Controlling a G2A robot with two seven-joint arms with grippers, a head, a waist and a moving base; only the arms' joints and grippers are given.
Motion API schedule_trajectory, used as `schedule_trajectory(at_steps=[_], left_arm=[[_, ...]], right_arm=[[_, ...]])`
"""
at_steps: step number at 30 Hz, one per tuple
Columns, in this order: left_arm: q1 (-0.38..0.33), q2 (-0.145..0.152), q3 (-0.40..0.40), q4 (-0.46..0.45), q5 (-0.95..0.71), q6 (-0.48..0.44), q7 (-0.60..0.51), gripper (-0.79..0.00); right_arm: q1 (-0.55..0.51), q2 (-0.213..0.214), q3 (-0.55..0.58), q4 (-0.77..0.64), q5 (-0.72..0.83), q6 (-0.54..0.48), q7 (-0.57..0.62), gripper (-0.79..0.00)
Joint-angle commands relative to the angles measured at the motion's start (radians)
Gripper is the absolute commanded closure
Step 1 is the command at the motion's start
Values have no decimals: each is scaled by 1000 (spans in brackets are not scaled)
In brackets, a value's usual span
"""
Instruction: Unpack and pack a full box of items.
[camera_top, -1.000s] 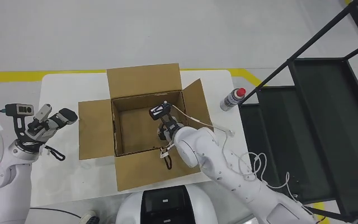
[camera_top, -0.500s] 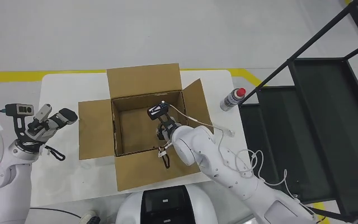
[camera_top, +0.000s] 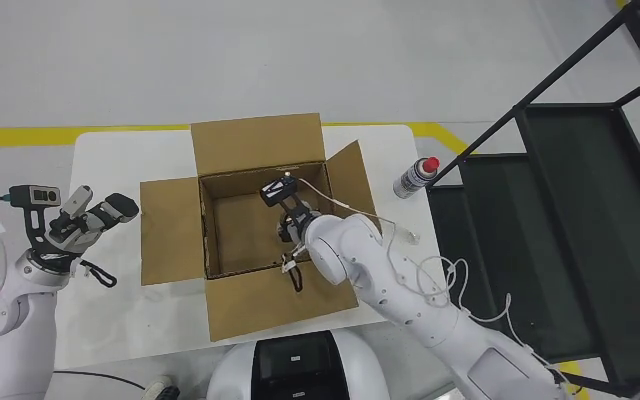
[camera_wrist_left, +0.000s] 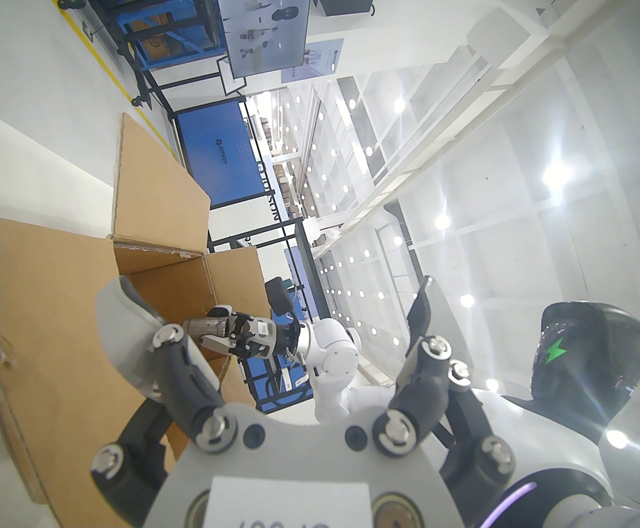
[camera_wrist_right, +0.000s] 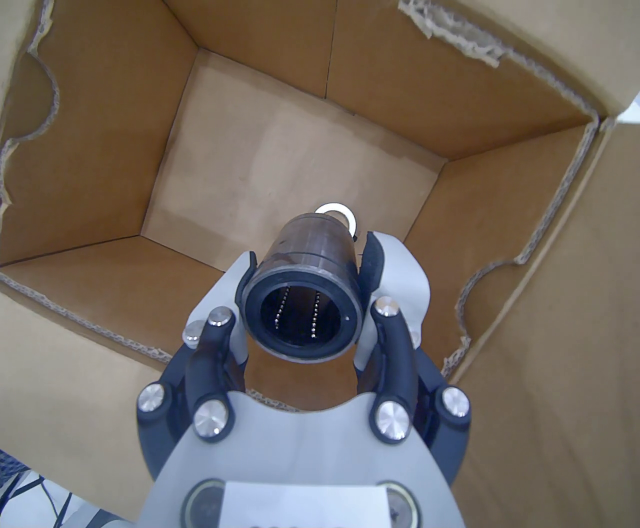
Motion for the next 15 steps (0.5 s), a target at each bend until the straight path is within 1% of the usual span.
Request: schedule_trajectory(at_steps=[1,4,8,15], left_arm=[[0,0,0,0,0,0,0,-785],[0,0,0,0,0,0,0,-785],[0,0,0,0,0,0,0,-785],[0,0,0,0,0,0,0,-785]], right_arm=[[63,-17,-21,55,19,10,16,0],[139,-46,-53,149,72,23,25,0],[228,-89,-110,296,148,9,13,0],[311,-158,-185,520,260,-30,-46,0]])
